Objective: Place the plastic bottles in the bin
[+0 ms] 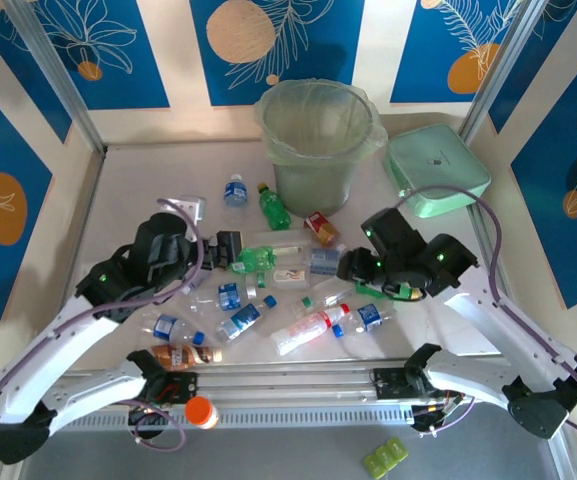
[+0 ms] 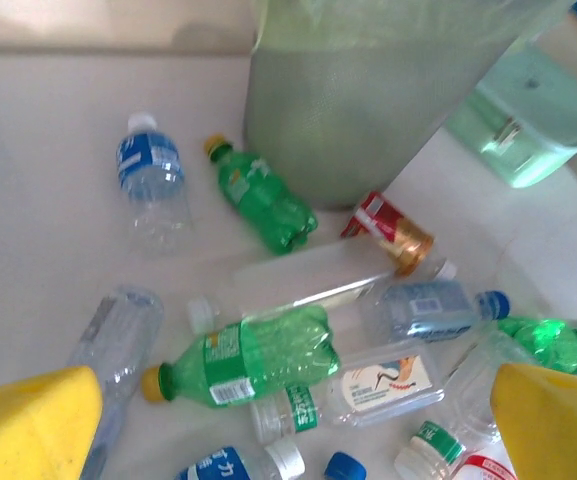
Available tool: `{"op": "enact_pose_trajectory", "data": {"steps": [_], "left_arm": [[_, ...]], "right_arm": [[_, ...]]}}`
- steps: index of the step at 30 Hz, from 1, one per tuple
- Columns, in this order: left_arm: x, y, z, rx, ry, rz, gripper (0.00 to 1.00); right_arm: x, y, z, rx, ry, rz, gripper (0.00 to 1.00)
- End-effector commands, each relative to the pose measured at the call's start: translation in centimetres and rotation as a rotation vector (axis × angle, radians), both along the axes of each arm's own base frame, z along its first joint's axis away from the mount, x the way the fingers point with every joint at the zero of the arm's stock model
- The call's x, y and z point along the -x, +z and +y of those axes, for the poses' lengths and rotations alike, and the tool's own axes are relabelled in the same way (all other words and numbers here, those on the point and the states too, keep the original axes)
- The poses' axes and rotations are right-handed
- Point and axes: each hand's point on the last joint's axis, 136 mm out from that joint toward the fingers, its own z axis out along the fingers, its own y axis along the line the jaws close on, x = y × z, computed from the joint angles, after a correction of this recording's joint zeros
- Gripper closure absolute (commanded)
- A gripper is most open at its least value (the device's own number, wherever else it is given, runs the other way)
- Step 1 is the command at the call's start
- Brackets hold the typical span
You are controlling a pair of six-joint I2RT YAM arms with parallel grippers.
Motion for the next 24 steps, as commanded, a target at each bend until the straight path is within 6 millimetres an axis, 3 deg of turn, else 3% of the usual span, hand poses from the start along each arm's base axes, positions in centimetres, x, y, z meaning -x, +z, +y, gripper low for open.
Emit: {"op": "enact_pose_trajectory", "data": {"steps": [1,5,13,24], "left_arm": [[-0.4,0.8,0.9,0.017,0.069,0.022,0.01],[-1.0,0.7,1.2,-0.014,0.086,-0.021,0.01],[-0.7,0.1,0.6,-0.013,0.027,-0.047,0.01],[-0.6,0.0,0.2,0.023,-0.007,-0.048,0.01]], "right_arm": [[4.2,-3.9,-4.3,0.039,-0.451,0.249,0.49],[6.1,-7.7,-6.9,0.140,-0.680,0.353,0.51],[3.1,-11.3,-4.9,0.045,-0.714,0.361,0.29],[2.0,-16.1,-5.1,0.075,-0.767,0.398,0.29]]}}
